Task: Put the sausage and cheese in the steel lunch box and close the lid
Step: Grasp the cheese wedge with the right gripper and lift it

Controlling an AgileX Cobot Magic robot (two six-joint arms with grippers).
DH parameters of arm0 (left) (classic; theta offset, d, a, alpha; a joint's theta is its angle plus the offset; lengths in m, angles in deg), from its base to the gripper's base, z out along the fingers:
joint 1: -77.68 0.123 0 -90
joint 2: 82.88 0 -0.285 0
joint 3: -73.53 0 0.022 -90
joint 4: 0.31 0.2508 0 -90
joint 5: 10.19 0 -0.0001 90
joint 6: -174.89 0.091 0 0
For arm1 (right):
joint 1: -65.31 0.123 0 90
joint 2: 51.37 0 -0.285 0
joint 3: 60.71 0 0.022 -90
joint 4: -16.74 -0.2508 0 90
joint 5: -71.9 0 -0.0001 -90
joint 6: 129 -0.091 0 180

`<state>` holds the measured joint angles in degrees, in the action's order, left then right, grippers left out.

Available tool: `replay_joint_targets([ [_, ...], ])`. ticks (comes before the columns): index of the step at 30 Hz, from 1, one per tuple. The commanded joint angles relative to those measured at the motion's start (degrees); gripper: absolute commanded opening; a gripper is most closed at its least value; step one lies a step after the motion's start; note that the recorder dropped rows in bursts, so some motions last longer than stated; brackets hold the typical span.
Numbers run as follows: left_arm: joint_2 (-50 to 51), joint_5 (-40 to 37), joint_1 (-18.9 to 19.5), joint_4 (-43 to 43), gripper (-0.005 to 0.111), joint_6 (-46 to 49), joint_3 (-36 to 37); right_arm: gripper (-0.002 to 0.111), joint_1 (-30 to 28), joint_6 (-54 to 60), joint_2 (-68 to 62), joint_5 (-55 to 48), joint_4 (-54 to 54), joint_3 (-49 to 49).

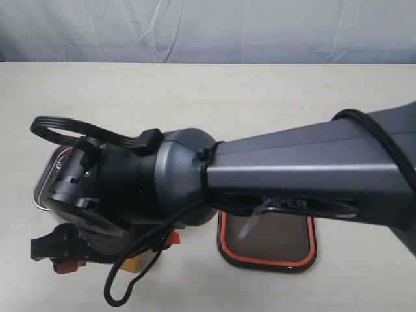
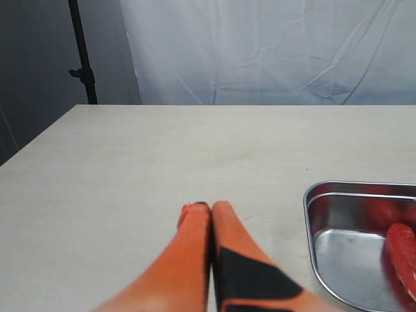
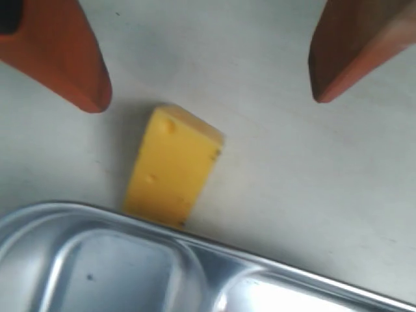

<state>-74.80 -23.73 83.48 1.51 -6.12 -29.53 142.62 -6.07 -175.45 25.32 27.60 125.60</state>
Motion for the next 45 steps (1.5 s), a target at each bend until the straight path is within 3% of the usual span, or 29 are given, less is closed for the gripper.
replay_joint_targets([
  [1,-0.3,0.1,-0.3,0.0,0.0,0.0,0.3,0.081,-0.2,-1.1,-0.3,3.0,0.4,-0.2],
  [15,-0.3,0.2,-0.3,0.0,0.0,0.0,0.3,0.081,-0.1,-10.5,-4.6,3.4,7.1,-0.2],
  [24,-0.3,0.2,-0.3,0.0,0.0,0.0,0.3,0.08,-0.1,-11.0,-6.5,3.3,4.9,-0.2],
  [26,-0.3,0.2,-0.3,0.0,0.0,0.0,0.3,0.07,-0.1,-12.2,-6.5,3.3,4.9,-0.2],
  [28,-0.3,0.2,-0.3,0.0,0.0,0.0,0.3,0.042,-0.1,-12.6,-6.5,3.7,4.9,-0.2],
  [31,-0.3,0.2,-0.3,0.0,0.0,0.0,0.3,0.014,-0.1,-13.3,-6.5,3.7,4.9,-0.2],
  [32,-0.3,0.2,-0.3,0.0,0.0,0.0,0.3,-0.001,0.1,-13.2,-6.5,3.7,4.4,-0.2],
  [37,-0.3,0.2,-0.3,0.0,0.0,0.0,0.3,0.0,0.4,-5.8,-6.3,1.8,-2.4,-0.2],
  [45,-0.3,0.2,-0.3,0.0,0.0,0.0,0.3,-0.001,2.1,-5.4,-2.5,1.2,1.0,-0.2],
])
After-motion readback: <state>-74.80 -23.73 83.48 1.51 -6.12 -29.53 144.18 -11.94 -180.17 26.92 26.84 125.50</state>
